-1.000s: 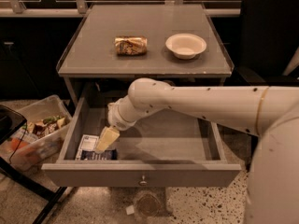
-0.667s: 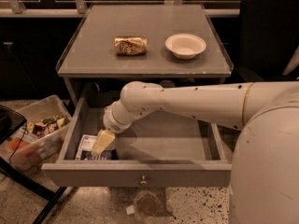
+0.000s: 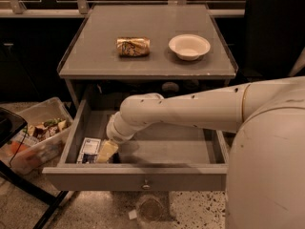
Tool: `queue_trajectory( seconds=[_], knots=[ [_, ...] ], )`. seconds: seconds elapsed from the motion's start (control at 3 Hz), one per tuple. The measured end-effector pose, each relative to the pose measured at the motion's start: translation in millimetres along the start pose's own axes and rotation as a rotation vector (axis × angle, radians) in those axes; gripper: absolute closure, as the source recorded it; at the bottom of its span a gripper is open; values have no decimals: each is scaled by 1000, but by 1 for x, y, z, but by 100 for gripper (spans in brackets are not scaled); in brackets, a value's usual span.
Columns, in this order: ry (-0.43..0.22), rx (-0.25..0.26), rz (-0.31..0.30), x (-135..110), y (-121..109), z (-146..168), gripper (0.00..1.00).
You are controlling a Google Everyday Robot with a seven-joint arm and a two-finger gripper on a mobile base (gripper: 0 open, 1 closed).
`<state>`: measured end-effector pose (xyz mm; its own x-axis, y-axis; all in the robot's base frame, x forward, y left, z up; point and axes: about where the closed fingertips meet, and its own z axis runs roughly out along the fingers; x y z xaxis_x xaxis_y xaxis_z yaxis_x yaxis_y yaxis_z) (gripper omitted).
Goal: Pick rxbar blueberry from top drawer and place on counter
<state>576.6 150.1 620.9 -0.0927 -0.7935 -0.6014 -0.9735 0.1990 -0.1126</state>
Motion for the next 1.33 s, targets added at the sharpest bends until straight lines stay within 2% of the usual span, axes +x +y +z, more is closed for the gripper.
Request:
queue_trajectory(
  seconds=[0.67,1.33],
  knots=[
    [57,33,6,15,17,4,0],
    [69,22,-3,18,25,10,0]
  ],
)
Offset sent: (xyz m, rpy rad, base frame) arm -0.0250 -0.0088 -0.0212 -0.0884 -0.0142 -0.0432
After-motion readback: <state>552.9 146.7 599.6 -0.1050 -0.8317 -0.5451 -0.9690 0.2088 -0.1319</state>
